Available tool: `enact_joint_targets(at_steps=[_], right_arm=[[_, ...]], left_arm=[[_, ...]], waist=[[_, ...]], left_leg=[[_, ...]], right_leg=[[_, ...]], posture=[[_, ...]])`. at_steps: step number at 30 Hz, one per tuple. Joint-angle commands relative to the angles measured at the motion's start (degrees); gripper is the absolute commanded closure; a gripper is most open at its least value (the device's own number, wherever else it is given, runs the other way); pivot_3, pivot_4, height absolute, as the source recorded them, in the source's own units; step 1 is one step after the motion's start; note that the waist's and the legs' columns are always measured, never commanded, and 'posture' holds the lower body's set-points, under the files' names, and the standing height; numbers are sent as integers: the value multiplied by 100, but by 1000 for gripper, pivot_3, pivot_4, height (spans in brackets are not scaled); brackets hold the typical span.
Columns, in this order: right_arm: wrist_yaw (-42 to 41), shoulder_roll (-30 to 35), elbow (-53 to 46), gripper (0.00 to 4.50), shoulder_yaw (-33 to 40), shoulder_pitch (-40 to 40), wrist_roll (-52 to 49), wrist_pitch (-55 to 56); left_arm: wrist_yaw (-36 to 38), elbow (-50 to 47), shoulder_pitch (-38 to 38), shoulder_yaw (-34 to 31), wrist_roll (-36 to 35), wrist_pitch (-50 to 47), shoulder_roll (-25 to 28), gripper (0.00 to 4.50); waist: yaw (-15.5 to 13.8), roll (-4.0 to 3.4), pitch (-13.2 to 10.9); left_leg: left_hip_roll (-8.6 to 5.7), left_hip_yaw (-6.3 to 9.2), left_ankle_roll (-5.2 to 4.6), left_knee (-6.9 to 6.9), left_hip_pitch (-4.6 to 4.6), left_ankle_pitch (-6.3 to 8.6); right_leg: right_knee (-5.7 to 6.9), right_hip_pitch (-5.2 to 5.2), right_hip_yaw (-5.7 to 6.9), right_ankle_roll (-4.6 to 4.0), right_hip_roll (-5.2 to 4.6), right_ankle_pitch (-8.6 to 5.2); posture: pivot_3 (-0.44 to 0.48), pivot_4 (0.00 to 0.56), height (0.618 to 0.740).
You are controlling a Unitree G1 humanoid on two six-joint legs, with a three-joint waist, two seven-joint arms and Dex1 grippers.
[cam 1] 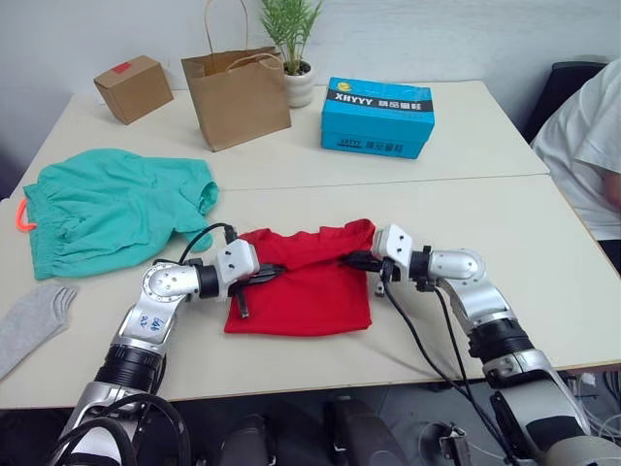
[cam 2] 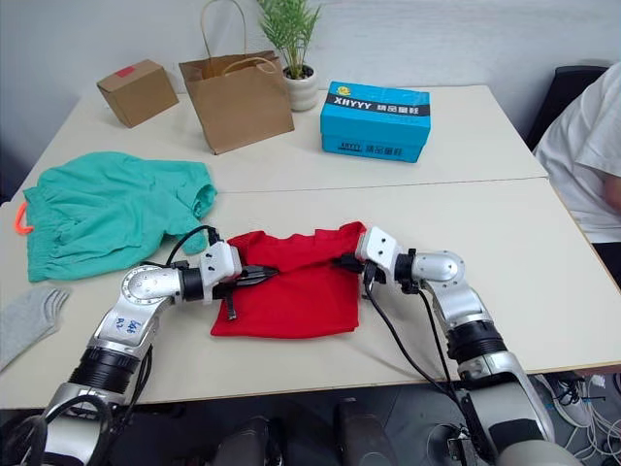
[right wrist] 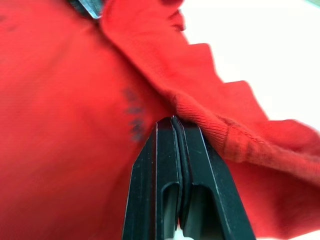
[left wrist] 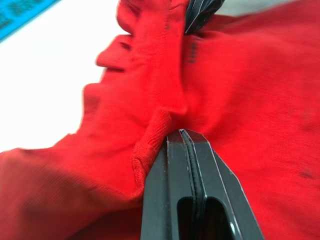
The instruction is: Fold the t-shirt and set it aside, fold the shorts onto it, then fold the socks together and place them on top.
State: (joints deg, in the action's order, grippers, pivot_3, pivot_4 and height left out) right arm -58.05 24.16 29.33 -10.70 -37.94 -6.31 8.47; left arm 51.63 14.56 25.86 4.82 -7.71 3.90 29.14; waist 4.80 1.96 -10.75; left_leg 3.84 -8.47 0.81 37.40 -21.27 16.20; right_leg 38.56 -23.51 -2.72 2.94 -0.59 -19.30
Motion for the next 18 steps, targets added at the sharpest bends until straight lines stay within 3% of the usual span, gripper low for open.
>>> enact_joint_targets(at_steps=[1, 8, 11, 16, 18], right_arm=[[429, -113, 163, 4469, 277, -216, 13, -13], [1448, -350, 853, 4469, 526, -661, 242, 114], [1348, -371, 728, 4469, 670, -680, 40, 48], [537, -474, -644, 4469, 401, -202, -400, -435], [566, -601, -976, 4469, 211, 23, -329, -650]], left_arm=[[-371, 167, 283, -313, -132, 130, -164, 4500], [-1324, 1198, 983, -597, 138, 394, -485, 4500], [-1554, 1324, 1110, -651, 197, 359, -480, 4500], [-366, 60, 581, -587, -803, -280, -424, 4500], [-67, -270, 338, -368, -803, -473, -346, 4500]], waist=[[-3, 0, 0], [7, 0, 0], [13, 0, 0], [21, -1, 0], [9, -1, 0]], left_leg=[[-1, 0, 0, 1, 0, 0], [-2, -3, 0, -2, -3, 0], [-1, -6, 4, -8, -4, -2], [7, -10, 17, -24, -5, -6], [9, -10, 23, -24, -4, -6]], right_leg=[[1, 0, 0, 0, 0, 0], [-1, -5, 0, 0, 0, 0], [0, -10, -1, 1, 2, 0], [0, -17, -2, 1, 8, -1], [0, -17, 0, 0, 9, -2]], posture=[[0, 150, 740], [0, 150, 740], [0, 150, 740], [0, 150, 740], [0, 150, 740]])
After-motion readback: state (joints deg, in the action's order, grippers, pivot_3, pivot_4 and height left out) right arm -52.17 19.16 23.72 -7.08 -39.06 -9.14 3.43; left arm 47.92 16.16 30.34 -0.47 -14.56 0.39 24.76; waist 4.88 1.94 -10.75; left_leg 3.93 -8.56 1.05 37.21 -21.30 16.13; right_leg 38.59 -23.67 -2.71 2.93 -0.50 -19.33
